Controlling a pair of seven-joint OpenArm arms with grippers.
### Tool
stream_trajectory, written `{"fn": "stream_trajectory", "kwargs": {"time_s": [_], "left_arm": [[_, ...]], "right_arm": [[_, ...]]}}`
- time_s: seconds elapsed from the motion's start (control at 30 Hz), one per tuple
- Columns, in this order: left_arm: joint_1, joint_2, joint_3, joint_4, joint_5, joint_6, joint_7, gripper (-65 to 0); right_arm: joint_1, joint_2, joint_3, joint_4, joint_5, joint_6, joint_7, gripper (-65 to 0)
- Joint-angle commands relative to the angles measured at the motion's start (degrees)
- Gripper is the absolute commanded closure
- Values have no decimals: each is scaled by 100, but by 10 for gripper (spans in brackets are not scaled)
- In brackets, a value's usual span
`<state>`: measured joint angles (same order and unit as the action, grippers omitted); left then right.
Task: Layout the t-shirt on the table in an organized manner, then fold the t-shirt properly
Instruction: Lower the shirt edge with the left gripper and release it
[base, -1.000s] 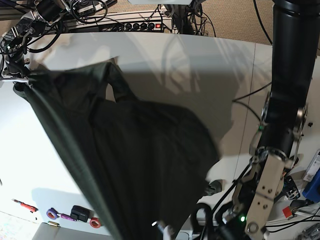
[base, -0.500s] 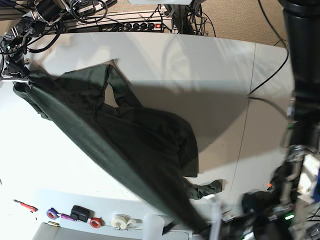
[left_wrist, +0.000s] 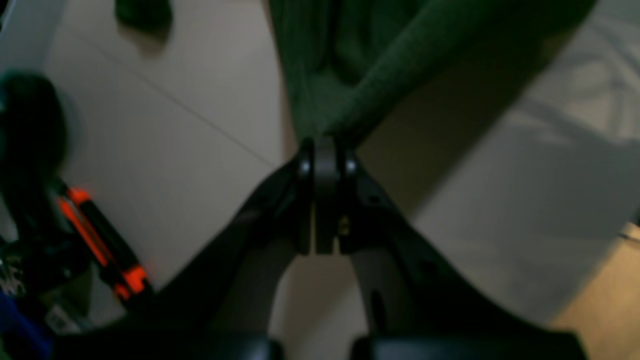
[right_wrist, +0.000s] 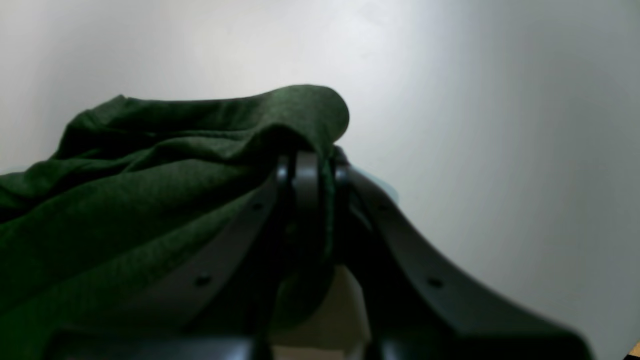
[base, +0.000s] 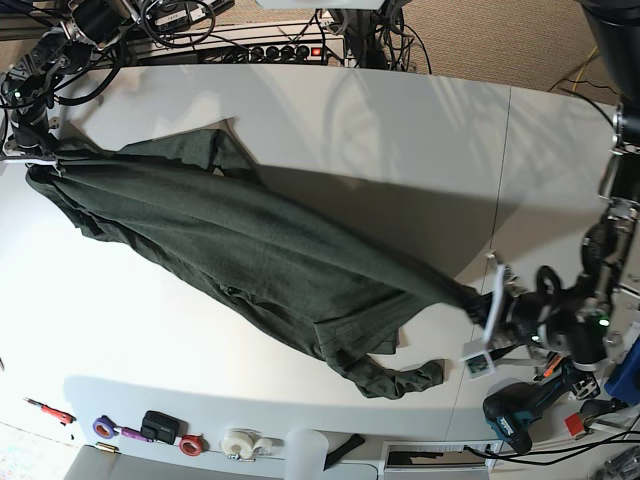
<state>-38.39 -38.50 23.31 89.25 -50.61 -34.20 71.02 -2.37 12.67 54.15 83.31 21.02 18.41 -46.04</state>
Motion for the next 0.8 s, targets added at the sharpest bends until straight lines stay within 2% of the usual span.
{"fn": "stream_trajectory", "kwargs": {"time_s": [0.0,0.07,0.17,0.33,0.4,0.77], "left_arm": [[-177,35,-72,79,201,7,-291,0],[-179,251,-72,79,820,131,-844,0],[-210,605,-72,79,1930,573,-1694,0],[-313,1095,-72,74,3217,1316,-2559,0],[-319,1207,-72,74,3473,1526,-2732,0],[127,1263,-72,48,3567,1530,-2590,0]], "right_arm": [[48,129,15,101,55,26,149,0],[48,127,15,101,55,24,146,0],[46,129,15,101,55,26,144,0],[48,127,15,101,55,26,146,0],[48,129,15,101,52,26,144,0],[48,129,15,101,59,24,151,0]]}}
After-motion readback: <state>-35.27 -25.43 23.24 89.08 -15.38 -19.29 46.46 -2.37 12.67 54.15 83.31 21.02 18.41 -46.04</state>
